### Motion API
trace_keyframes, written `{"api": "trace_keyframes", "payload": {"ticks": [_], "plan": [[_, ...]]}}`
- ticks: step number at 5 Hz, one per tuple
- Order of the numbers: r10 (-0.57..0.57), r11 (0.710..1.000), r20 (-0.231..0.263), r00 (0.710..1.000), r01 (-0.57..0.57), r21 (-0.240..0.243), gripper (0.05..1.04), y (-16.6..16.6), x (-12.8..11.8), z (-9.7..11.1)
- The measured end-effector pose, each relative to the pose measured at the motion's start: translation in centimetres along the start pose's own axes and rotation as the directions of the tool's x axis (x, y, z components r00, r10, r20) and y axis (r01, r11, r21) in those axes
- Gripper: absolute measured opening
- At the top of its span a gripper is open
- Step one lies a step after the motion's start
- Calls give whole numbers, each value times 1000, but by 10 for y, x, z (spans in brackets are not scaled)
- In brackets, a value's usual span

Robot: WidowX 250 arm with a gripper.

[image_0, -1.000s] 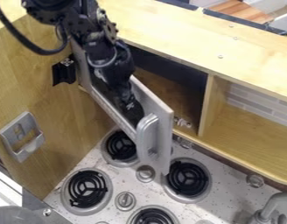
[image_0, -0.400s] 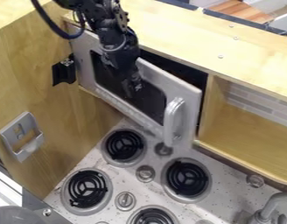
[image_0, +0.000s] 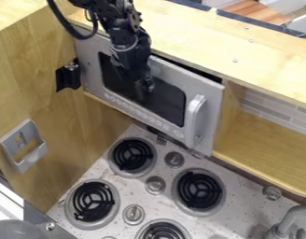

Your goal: Close microwave

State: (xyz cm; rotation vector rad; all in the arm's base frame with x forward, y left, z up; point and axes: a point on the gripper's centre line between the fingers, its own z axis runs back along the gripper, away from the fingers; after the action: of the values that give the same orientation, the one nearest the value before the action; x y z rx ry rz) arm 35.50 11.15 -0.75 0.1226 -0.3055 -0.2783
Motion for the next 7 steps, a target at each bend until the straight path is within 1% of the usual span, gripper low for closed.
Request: {"api": "trace_keyframes", "payload": {"ticks": [2, 4, 5, 6, 7], "plan": [[77, 997, -20, 997, -77, 3, 999, 1, -1, -9], [75, 997, -30, 997, -74, 18, 998, 4, -3, -9], [86, 996, -28, 996, -85, 31, 998, 6, -4, -3], [82, 995, -21, 996, -81, 59, 998, 11, -9, 20], [103, 994, -33, 994, -102, 46, 998, 11, -19, 36]]}}
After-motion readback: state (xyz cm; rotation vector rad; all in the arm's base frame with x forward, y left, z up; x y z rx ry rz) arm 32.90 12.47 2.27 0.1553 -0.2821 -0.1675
